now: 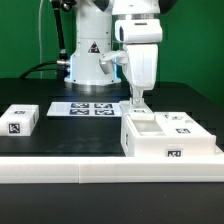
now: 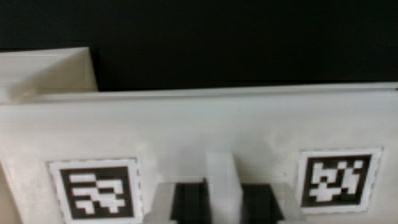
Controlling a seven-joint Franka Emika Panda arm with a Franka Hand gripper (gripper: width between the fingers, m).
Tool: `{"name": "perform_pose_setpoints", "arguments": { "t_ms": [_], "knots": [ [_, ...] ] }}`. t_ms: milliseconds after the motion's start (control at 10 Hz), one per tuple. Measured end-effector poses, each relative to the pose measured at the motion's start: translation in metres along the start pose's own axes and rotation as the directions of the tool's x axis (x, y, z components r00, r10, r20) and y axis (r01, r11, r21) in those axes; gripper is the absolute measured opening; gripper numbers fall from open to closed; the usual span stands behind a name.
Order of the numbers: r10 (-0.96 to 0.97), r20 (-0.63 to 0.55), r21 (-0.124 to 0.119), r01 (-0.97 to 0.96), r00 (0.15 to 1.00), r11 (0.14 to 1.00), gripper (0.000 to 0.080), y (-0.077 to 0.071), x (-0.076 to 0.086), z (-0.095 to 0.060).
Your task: Assemble cabinet
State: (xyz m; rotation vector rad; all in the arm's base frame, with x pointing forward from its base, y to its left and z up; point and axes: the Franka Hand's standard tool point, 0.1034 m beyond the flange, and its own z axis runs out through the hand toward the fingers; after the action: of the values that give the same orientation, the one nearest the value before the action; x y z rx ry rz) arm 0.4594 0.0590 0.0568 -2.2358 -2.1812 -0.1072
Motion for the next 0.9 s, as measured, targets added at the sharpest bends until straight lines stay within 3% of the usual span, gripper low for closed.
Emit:
{"name": "perform_pose_setpoints", "arguments": {
  "t_ms": [200,500,800,900],
  "knots": [
    [-0.012,-0.001,0.006,0.012,1.000,1.000,0.0069,0.009,-0.001,0.002],
    [-0.012,-0.010,-0.017,0.011,1.000,1.000,0.0069,0.030,0.000,0.000],
    [-0.005,-0.016,-0.020,0.005,1.000,1.000,0.0069,0.066,0.001,-0.001],
    [-0.004,-0.015,-0.019,0.004,1.000,1.000,0.0069,0.064,0.001,-0.001]
  ]
}}
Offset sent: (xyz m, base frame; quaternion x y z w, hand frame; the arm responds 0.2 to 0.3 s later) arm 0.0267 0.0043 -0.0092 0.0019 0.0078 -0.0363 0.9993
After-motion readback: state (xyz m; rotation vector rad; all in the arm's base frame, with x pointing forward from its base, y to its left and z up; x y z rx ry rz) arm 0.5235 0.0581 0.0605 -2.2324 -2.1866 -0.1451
